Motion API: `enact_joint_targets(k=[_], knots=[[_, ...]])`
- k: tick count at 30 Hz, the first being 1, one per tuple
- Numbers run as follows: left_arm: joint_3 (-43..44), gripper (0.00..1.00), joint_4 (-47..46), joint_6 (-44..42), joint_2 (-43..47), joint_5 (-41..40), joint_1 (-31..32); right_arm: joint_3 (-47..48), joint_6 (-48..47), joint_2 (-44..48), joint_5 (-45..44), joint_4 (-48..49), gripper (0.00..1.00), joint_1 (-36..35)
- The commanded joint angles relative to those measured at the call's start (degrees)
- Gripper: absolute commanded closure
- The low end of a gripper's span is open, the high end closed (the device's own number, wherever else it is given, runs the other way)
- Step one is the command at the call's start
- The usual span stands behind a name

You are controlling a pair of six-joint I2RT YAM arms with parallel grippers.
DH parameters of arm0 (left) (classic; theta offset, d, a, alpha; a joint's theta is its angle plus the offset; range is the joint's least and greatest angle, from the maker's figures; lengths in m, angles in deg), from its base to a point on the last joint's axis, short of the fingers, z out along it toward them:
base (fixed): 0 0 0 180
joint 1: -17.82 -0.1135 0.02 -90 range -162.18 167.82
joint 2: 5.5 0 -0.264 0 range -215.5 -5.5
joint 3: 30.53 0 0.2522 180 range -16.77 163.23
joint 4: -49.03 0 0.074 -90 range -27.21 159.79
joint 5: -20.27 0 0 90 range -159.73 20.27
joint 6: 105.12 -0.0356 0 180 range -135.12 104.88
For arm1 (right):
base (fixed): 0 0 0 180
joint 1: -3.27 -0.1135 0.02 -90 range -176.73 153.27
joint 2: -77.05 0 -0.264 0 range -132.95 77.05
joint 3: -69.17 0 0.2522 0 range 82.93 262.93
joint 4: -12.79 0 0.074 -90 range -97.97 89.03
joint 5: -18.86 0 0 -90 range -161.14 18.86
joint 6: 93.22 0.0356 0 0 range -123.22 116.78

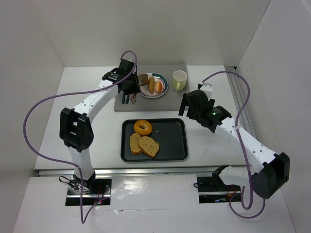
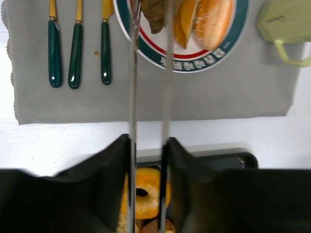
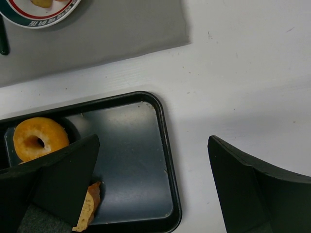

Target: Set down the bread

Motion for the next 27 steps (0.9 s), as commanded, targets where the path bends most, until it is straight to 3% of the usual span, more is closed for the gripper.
enact_joint_targets(k=[1, 4, 11, 22, 27], knots=[[0.3, 0.48, -1.2, -0.5, 6.1, -1.4, 1.3, -0.5, 0.5, 1.4, -0.2, 1.8, 0.0, 0.3], [-0.3, 0.37, -0.6, -0.5, 6.9, -2.1, 2.0, -0.5, 1.0, 1.4, 0.5, 2.3, 0.0, 0.3], [0.8, 0.37, 0.6, -0.5, 6.9, -2.6, 2.0, -1.1, 1.0, 3.9, 0.5, 1.8, 0.0, 0.3], [3.6, 0.4, 4.7, -3.7, 16.4, -3.7, 2.0, -2.2, 1.6, 5.6, -0.1, 0.7, 0.0, 0.3], [-3.8, 0.41, 6.0, -5.6, 24.3, -4.2, 1.5, -2.7, 1.6, 6.2, -0.1, 0.7, 0.0, 0.3]])
